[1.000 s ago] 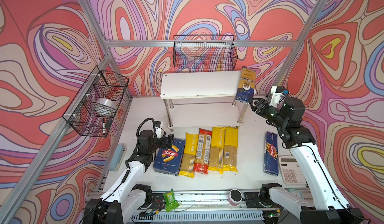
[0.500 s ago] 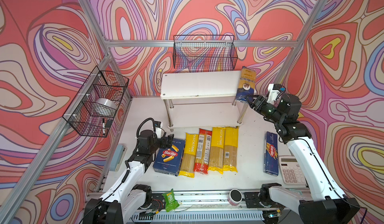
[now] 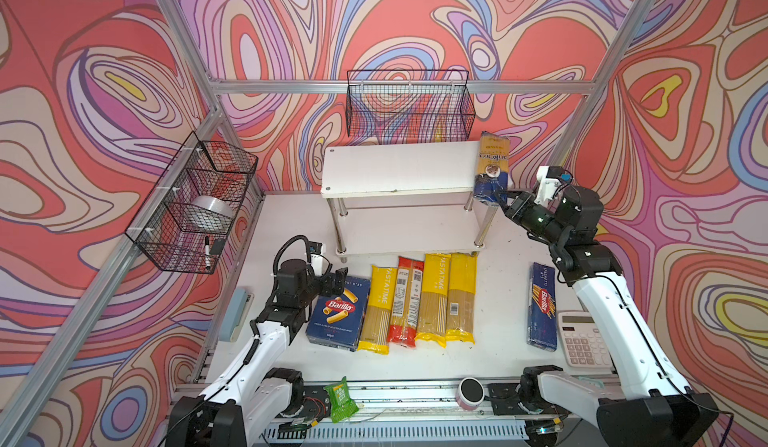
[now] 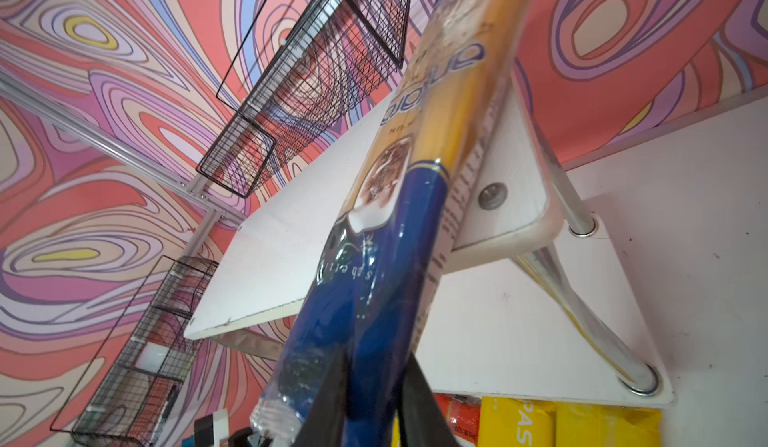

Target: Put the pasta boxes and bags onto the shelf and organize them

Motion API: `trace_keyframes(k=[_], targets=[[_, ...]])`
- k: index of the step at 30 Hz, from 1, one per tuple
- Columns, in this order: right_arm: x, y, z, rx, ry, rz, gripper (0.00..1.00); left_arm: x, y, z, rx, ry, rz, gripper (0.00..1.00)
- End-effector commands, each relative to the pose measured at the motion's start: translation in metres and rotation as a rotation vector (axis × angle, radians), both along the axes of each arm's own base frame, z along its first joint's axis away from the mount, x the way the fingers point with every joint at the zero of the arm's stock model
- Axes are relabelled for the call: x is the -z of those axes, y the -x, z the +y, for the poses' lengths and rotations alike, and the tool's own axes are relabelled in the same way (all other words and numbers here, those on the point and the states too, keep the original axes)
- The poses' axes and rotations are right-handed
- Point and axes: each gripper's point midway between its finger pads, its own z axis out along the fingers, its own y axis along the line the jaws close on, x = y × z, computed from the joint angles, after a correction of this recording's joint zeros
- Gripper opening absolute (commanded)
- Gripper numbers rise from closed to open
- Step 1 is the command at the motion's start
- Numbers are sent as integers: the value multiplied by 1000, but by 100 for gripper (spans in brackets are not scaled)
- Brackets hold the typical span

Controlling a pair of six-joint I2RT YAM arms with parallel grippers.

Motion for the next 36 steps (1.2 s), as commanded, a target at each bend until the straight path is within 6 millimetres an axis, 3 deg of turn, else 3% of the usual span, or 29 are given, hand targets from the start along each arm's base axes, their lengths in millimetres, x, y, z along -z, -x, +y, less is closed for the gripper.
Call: trace_keyframes(k=[1, 3, 9, 12, 19, 27, 36], targets=[[0, 8, 3, -25, 56, 19, 6, 2, 1, 2, -4, -6, 8, 100], [3, 12, -1, -13, 104, 50, 0, 2, 1, 2, -4, -8, 9, 100], [8, 9, -4, -9, 139, 105, 0, 2, 1, 1, -3, -5, 10, 100], [7, 1, 1, -29, 119, 99, 17, 1, 2, 2, -3, -7, 3, 100], [-5, -13, 3, -37, 121, 73, 36, 1, 3, 3, -11, -7, -2, 100], [-10, 11, -24, 86, 251, 88, 45, 0, 4, 2, -7, -7, -4, 100], [19, 37, -56, 244, 333, 164, 49, 0, 4, 2, -4, -4, -8, 100]])
